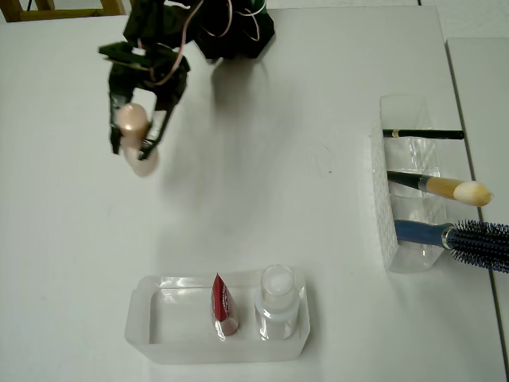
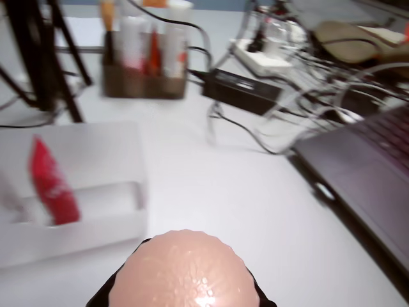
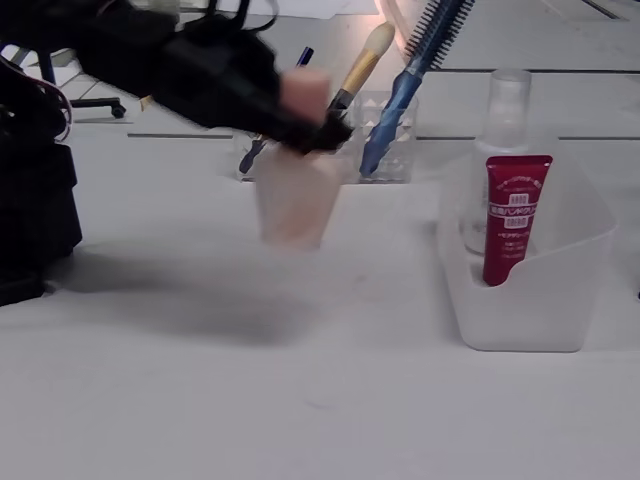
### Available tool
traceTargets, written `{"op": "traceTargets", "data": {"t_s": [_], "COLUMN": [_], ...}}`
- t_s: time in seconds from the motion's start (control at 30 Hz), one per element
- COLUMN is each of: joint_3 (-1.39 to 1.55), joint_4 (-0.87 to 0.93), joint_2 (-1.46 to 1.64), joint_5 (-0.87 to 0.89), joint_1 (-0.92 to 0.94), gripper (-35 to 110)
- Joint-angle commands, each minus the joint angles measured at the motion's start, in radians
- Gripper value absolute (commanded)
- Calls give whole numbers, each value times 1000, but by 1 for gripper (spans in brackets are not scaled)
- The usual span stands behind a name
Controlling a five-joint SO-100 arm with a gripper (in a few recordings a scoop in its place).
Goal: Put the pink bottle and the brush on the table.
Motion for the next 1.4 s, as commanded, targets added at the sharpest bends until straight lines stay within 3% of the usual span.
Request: {"op": "traceTargets", "data": {"t_s": [0.0,0.57,1.37], "joint_3": [63,232,449], "joint_4": [11,-37,-422], "joint_2": [118,195,179], "joint_5": [-38,-92,-94], "joint_1": [63,325,588], "gripper": [0,0,0]}}
